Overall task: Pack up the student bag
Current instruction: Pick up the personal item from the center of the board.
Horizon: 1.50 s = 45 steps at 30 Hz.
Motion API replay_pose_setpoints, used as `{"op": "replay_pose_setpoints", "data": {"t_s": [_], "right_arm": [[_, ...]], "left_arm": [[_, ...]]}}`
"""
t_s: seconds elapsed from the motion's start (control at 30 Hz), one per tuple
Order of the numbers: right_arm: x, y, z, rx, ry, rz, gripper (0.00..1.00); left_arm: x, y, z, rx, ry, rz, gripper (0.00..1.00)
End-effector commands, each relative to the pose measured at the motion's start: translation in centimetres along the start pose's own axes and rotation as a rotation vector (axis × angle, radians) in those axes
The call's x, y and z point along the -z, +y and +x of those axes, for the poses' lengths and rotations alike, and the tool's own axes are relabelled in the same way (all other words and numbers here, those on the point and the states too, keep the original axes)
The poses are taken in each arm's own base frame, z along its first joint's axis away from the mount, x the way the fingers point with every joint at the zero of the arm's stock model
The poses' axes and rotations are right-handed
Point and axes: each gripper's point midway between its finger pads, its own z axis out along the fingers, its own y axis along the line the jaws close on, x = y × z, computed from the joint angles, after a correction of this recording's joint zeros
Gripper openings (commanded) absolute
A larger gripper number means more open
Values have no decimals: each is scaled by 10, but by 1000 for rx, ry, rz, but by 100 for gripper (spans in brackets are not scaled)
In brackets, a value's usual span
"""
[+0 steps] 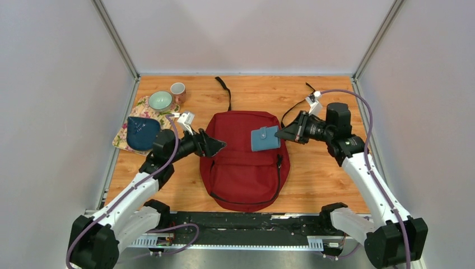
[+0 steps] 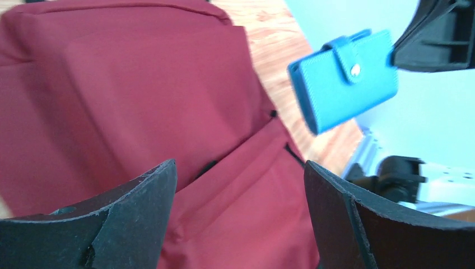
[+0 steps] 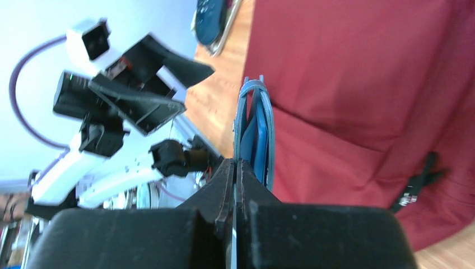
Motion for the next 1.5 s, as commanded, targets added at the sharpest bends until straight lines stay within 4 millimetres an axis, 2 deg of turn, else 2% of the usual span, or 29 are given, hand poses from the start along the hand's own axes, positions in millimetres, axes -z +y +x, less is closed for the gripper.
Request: {"op": "replay_pose_setpoints", "data": {"t_s": [0.0,0.2,0.37,0.73,0.87,1.0,1.03,1.1,1.13,1.23,1.3,1.4,1.43,1.47], "right_arm": [[-3,49,10,120,45,-167,0],[-10,78,28,157,106,-275,0],[-19,91,40,152,145,-326,0],[-26,111,50,155,187,-418,0],[-27,111,52,158,200,-421,0],[-27,109,53,160,203,-419,0],[-27,109,53,166,206,-419,0],[-28,107,55,161,218,-405,0],[-29,107,54,163,219,-401,0],[-32,103,54,163,226,-388,0],[-35,99,52,167,224,-361,0],[-42,80,49,164,197,-251,24],[-44,74,45,162,173,-208,40],[-45,65,46,145,170,-160,48]], "left_arm": [[-3,-49,-27,31,-43,244,91],[-4,-67,-25,111,-44,385,90],[-1,-82,-25,130,-26,495,91],[7,-107,-11,66,51,648,90],[14,-114,-14,77,25,693,84],[16,-116,-15,93,16,707,67],[15,-115,-14,100,19,706,57],[15,-116,-14,108,22,712,48],[15,-116,-14,111,24,714,37],[15,-117,-14,116,27,718,22],[16,-117,-14,118,29,717,20],[13,-113,-11,125,39,691,13],[13,-112,-12,124,35,680,8],[12,-110,-11,125,33,663,4]]}}
